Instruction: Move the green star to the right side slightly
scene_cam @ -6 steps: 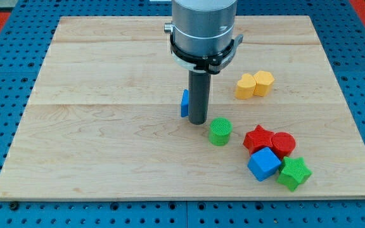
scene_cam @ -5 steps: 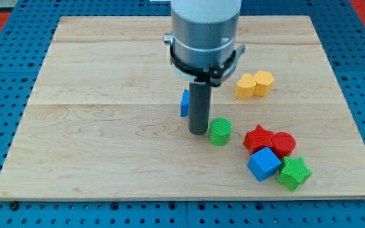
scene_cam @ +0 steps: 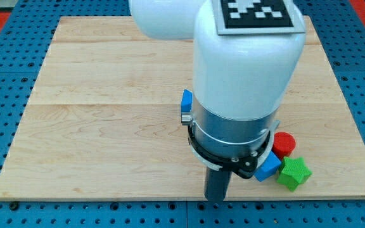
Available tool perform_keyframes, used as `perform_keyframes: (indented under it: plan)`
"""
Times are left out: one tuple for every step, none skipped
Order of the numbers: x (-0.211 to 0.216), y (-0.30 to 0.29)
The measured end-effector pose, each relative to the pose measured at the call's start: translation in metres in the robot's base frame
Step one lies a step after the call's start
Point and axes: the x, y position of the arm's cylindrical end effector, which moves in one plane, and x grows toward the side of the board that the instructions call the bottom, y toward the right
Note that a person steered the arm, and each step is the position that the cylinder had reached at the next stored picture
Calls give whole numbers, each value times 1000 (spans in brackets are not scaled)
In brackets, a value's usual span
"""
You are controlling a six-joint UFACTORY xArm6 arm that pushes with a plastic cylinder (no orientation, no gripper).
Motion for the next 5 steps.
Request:
perform_keyframes:
  plan:
    - [1,8]
    - [1,39]
    - [1,75]
    - [1,81]
    - [1,114]
